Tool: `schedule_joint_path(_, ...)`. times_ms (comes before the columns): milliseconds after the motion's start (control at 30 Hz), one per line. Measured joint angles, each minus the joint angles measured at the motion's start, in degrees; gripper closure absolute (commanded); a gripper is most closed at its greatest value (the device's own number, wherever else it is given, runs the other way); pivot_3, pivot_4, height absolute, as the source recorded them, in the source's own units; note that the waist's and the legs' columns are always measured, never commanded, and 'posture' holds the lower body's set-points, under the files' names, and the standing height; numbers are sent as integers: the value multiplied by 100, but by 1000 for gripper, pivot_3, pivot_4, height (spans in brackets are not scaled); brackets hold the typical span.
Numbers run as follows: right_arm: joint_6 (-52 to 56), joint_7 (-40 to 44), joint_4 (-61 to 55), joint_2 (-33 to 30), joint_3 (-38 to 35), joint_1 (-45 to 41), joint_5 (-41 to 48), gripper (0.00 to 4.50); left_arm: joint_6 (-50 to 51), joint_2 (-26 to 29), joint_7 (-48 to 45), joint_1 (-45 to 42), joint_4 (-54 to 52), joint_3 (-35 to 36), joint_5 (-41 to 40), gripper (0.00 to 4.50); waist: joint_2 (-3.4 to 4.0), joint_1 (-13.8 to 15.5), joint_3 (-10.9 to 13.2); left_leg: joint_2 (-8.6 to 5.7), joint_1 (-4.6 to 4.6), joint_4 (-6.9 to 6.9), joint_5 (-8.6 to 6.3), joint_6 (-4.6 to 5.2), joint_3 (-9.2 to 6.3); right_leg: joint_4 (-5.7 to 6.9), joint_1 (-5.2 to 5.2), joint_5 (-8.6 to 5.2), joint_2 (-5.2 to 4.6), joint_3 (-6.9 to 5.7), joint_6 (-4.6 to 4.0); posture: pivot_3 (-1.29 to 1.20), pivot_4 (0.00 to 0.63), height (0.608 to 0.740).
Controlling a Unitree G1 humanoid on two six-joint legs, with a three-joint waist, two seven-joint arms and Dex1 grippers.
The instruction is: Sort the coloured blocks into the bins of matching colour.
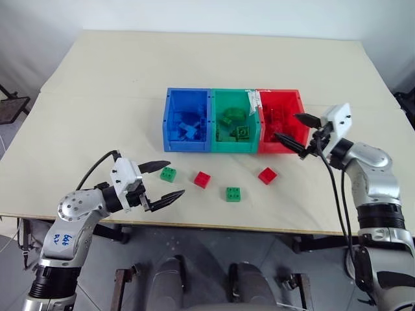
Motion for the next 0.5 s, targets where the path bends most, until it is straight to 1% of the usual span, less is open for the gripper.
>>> schedule_joint_path(133,25,604,-884,-628,-751,1657,308,44,-258,-14,-390,-462,383,-370,180,0,-1,76,-1,-2,1,6,-5,4,4,-10,7,0,1,1,1,0,150,740)
schedule_joint_path(233,-545,992,-965,-841,-1183,2788,136,44,-403,-78,-634,-774,694,-617,262,0,-3,28,-2,-2,13,9,-12,13,10,-13,17,4,0,5,8,0,150,740)
schedule_joint_path(300,-820,1164,-963,-888,-1439,3312,67,44,-470,-114,-732,-919,868,-706,316,0,-3,-17,-2,0,20,6,-13,11,13,-12,18,5,2,9,7,0,150,740)
schedule_joint_path(400,-1149,1241,-952,-892,-1701,3737,32,44,-534,-135,-827,-1057,1148,-732,360,0,-3,-115,-2,1,26,6,-12,9,10,-9,22,5,3,10,7,0,150,740)
schedule_joint_path(500,-1207,1189,-958,-878,-1701,3741,34,44,-595,-143,-890,-1103,1214,-728,370,0,-3,-142,-1,2,26,7,-12,9,9,-8,23,5,2,11,7,0,150,740)
